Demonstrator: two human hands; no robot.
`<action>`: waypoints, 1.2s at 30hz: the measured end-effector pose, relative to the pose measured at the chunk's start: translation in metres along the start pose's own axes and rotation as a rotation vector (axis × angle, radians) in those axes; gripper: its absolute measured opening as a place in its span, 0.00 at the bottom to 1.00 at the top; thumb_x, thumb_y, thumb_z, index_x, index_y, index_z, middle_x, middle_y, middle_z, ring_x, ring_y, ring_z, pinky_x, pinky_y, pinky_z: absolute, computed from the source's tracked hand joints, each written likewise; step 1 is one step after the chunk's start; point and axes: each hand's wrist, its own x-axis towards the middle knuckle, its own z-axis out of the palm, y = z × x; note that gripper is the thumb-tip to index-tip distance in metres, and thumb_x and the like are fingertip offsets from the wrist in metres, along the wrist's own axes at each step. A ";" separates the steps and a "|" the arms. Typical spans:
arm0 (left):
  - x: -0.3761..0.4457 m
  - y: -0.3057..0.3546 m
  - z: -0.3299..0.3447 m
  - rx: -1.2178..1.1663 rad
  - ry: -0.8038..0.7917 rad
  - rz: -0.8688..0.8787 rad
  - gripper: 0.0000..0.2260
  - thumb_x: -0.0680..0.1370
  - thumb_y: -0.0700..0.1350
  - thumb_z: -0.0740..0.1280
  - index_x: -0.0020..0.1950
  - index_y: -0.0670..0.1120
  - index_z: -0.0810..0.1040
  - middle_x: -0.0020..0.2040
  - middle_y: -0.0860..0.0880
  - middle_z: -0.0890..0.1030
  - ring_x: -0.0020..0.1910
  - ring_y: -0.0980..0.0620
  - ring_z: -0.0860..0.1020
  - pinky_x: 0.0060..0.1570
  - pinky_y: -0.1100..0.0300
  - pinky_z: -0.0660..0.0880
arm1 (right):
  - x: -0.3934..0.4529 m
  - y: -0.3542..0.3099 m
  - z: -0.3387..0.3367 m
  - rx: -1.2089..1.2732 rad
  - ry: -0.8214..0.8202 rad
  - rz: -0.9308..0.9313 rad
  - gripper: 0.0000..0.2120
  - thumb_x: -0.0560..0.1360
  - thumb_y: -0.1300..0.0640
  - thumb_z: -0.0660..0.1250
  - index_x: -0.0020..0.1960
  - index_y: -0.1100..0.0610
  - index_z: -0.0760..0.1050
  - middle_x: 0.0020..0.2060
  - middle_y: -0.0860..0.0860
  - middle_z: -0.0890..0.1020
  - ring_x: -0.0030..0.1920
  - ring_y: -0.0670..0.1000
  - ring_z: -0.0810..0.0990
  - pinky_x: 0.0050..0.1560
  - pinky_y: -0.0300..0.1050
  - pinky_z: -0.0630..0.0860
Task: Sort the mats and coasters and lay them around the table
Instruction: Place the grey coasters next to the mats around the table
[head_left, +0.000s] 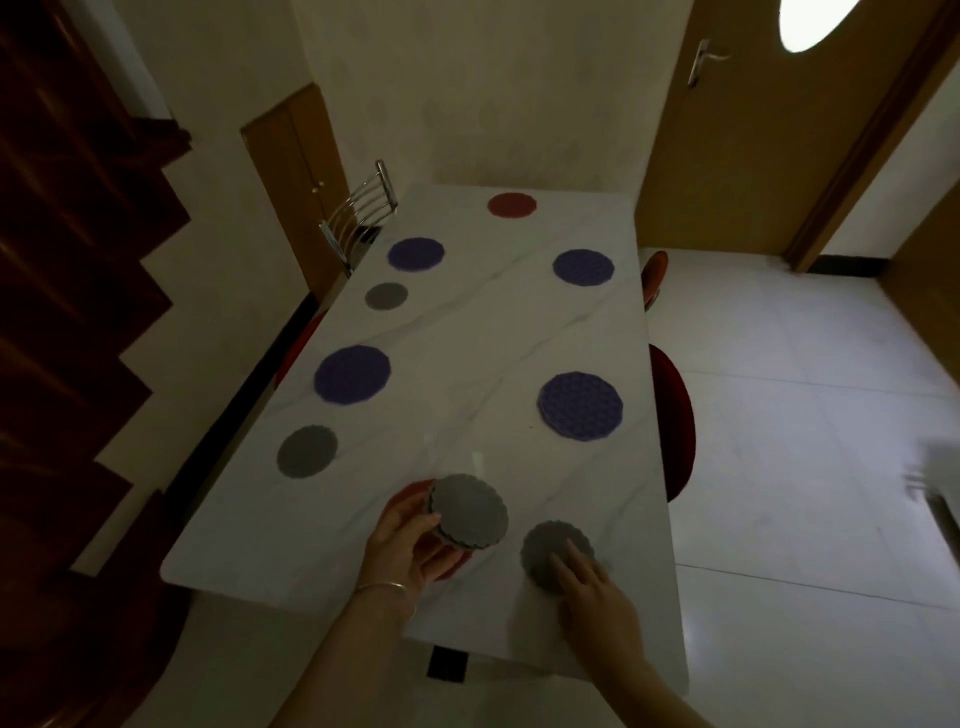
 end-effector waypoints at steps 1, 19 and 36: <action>0.001 0.000 0.007 0.005 -0.004 -0.003 0.14 0.74 0.31 0.65 0.57 0.43 0.78 0.51 0.42 0.82 0.50 0.41 0.79 0.40 0.47 0.80 | 0.004 -0.001 -0.010 0.057 0.065 0.035 0.27 0.75 0.52 0.65 0.71 0.44 0.60 0.74 0.48 0.60 0.70 0.52 0.67 0.62 0.49 0.73; 0.021 -0.005 0.289 0.086 -0.416 0.129 0.18 0.71 0.34 0.68 0.60 0.43 0.78 0.49 0.36 0.84 0.45 0.38 0.84 0.35 0.50 0.81 | 0.119 0.098 -0.266 0.373 0.298 -0.207 0.19 0.73 0.48 0.69 0.63 0.49 0.75 0.59 0.47 0.77 0.53 0.44 0.76 0.56 0.37 0.74; 0.083 -0.024 0.457 0.015 -0.153 0.345 0.13 0.71 0.39 0.71 0.56 0.44 0.81 0.49 0.41 0.85 0.48 0.43 0.84 0.41 0.52 0.81 | 0.263 0.221 -0.354 0.504 0.155 -0.515 0.10 0.77 0.55 0.62 0.50 0.53 0.83 0.50 0.45 0.82 0.43 0.41 0.78 0.43 0.32 0.75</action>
